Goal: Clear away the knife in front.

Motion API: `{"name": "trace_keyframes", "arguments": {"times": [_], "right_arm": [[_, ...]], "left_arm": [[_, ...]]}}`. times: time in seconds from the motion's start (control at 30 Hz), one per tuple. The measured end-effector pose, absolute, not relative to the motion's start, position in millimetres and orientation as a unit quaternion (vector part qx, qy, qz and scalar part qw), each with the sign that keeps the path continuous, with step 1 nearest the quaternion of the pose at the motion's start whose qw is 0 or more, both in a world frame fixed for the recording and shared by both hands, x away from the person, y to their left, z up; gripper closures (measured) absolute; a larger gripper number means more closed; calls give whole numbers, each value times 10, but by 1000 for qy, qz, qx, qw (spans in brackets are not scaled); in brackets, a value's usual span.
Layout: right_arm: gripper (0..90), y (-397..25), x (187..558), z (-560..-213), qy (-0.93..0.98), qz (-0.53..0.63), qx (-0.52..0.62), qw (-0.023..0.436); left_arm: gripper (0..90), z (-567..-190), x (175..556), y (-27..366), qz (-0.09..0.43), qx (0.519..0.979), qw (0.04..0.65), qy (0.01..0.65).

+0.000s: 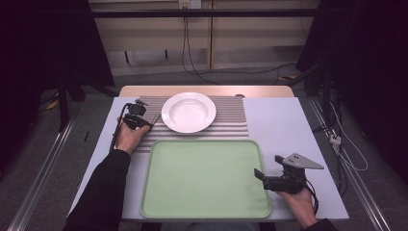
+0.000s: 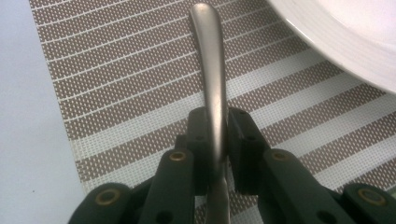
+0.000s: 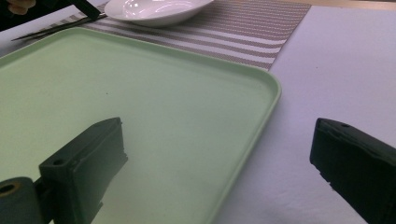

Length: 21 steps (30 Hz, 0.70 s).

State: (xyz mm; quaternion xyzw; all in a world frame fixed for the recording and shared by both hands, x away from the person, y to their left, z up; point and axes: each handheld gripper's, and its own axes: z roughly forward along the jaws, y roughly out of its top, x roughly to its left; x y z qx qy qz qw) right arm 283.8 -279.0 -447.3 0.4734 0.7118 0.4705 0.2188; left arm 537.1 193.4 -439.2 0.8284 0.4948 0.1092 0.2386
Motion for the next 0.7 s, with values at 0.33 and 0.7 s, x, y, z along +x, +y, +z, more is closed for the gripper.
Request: {"name": "trace_keyframes", "arguments": {"times": [0.33, 0.7], "right_arm": [[31, -2788, 2836, -4473, 712, 470, 474, 218], [31, -2785, 2836, -4473, 713, 469, 474, 218]], "left_arm": [[799, -4389, 5316, 1972, 100, 833, 239, 489], [797, -4400, 5328, 1936, 107, 833, 239, 487]]}}
